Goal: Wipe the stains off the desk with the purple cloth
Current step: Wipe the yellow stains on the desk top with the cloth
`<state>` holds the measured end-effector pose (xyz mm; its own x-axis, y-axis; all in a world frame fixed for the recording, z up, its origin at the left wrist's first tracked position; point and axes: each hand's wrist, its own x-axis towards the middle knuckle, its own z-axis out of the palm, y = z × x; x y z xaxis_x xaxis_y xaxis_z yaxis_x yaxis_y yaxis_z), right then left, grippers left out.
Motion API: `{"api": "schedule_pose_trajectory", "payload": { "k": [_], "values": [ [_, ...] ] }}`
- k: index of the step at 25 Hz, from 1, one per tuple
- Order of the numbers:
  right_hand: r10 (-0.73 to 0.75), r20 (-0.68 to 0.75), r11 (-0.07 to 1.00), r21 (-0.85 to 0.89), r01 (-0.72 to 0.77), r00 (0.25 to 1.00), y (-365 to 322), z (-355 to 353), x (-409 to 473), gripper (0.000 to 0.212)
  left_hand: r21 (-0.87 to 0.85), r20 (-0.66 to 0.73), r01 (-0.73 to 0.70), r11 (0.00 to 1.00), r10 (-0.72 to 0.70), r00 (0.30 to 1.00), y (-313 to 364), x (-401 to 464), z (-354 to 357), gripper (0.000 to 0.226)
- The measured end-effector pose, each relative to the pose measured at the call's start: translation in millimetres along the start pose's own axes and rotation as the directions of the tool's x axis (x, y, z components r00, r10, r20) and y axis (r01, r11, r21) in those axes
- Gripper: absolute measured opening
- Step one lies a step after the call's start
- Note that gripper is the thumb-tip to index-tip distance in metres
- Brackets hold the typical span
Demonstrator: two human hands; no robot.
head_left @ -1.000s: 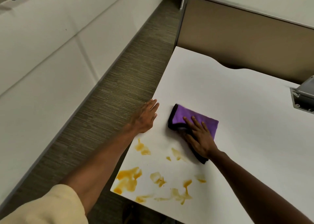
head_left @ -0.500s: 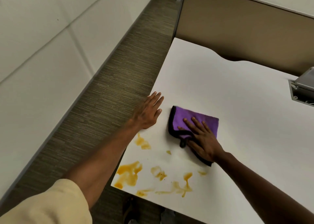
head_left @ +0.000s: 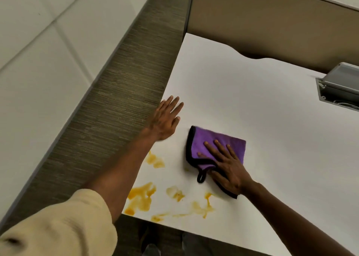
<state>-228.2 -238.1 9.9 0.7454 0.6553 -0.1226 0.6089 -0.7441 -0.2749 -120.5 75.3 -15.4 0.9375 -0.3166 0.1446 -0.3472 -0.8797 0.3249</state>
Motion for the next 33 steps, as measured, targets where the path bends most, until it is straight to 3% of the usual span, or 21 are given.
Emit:
{"api": "schedule_pose_trajectory", "payload": {
  "k": [4, 7, 9, 11, 13, 15, 17, 21, 24, 27, 29, 31, 33],
  "values": [
    [0.355, -0.081, 0.934, -0.003, -0.356, 0.931, -36.4, 4.9, 38.2, 0.061, 0.015, 0.013, -0.041, 0.999, 0.041, 0.999, -1.2, 3.5, 1.4, 0.059],
    [0.177, -0.04, 0.983, -0.038, -0.179, 0.983, -73.4, 26.6, 30.8, 0.06, -0.022, 0.035, -0.034, 0.999, 0.035, 0.999, -2.0, 4.0, 0.9, 0.06],
    [0.027, -0.017, 0.998, -0.05, -0.028, 0.999, -61.0, 31.6, 0.3, 0.059, -0.02, 0.026, -0.037, 0.999, 0.037, 0.999, -2.5, 1.7, 2.7, 0.059],
    [-0.005, -0.026, 1.0, 0.003, 0.005, 1.0, -36.2, 25.2, -26.8, 0.061, -0.012, 0.006, -0.048, 0.999, 0.048, 0.999, -2.9, 0.2, 4.1, 0.058],
    [0.138, -0.049, 0.989, 0.058, -0.135, 0.989, -19.6, 17.6, -33.6, 0.062, -0.005, -0.01, -0.053, 0.999, 0.053, 0.999, -3.4, -0.8, 6.0, 0.058],
    [0.385, -0.085, 0.922, 0.067, -0.381, 0.919, -29.0, 15.5, -13.1, 0.061, 0.002, -0.007, -0.052, 0.999, 0.052, 0.999, -3.6, -0.2, 6.3, 0.059],
    [0.509, -0.096, 0.861, 0.072, -0.504, 0.855, -58.9, 19.3, 15.1, 0.063, -0.008, 0.001, -0.051, 0.999, 0.051, 0.999, -3.2, 0.8, 3.7, 0.059],
    [0.248, -0.066, 0.969, 0.027, -0.247, 0.966, -97.4, 39.5, -7.3, 0.061, -0.01, 0.007, -0.055, 0.998, 0.055, 0.998, -2.4, 0.0, 1.4, 0.059],
    [0.173, -0.087, 0.984, 0.054, -0.168, 0.981, -72.6, 40.8, -61.4, 0.061, -0.009, -0.01, -0.06, 0.998, 0.06, 0.998, -3.9, 0.4, 3.8, 0.059],
    [0.372, -0.104, 0.927, 0.087, -0.364, 0.922, -49.9, 29.1, -67.4, 0.06, -0.012, -0.015, -0.059, 0.998, 0.059, 0.998, -5.4, 0.9, 7.0, 0.06],
    [0.591, -0.111, 0.807, 0.102, -0.582, 0.799, -54.6, 23.6, -29.4, 0.063, -0.028, -0.019, -0.062, 0.998, 0.061, 0.998, -5.0, 2.3, 7.2, 0.061],
    [0.696, -0.096, 0.718, 0.116, -0.686, 0.712, -72.6, 22.9, 7.2, 0.065, -0.039, -0.019, -0.062, 0.997, 0.061, 0.998, -4.2, 2.2, 6.5, 0.061],
    [0.63, -0.104, 0.776, 0.081, -0.625, 0.769, -91.3, 30.3, 16.2, 0.062, -0.047, -0.018, -0.062, 0.997, 0.061, 0.998, -4.4, 2.4, 5.4, 0.062]
  ]
}}
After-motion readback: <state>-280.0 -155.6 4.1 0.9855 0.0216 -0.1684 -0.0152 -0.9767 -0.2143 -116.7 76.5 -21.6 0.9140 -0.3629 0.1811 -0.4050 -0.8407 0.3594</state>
